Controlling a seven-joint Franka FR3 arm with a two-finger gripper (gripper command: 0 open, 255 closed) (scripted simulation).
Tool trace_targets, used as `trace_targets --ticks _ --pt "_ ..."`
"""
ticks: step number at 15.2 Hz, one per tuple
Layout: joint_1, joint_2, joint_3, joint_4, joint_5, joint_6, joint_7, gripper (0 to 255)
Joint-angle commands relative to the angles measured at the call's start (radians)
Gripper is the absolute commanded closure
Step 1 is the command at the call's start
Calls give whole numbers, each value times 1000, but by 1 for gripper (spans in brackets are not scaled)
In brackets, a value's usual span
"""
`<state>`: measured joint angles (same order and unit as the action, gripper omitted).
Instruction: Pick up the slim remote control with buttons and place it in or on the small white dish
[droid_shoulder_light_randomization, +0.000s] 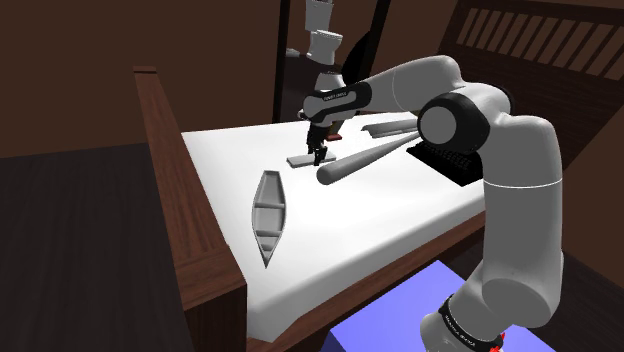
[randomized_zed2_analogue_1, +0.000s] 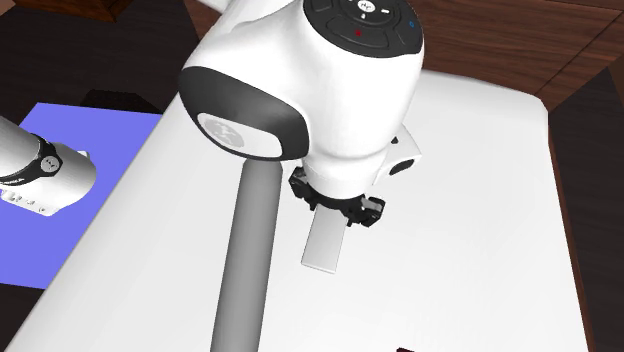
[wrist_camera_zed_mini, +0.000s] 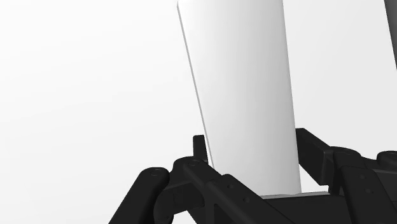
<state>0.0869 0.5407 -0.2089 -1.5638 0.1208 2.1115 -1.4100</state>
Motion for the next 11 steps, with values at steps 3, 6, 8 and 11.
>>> trace_targets --ticks 3,6,8,11 --pt "1 -20 -3 23 -5 -42 4 255" --pt "2 -33 -5 43 -9 -76 6 255" --pt "2 -42 -6 57 -11 -98 8 255" --pt "2 -53 -8 81 -14 -133 10 255"
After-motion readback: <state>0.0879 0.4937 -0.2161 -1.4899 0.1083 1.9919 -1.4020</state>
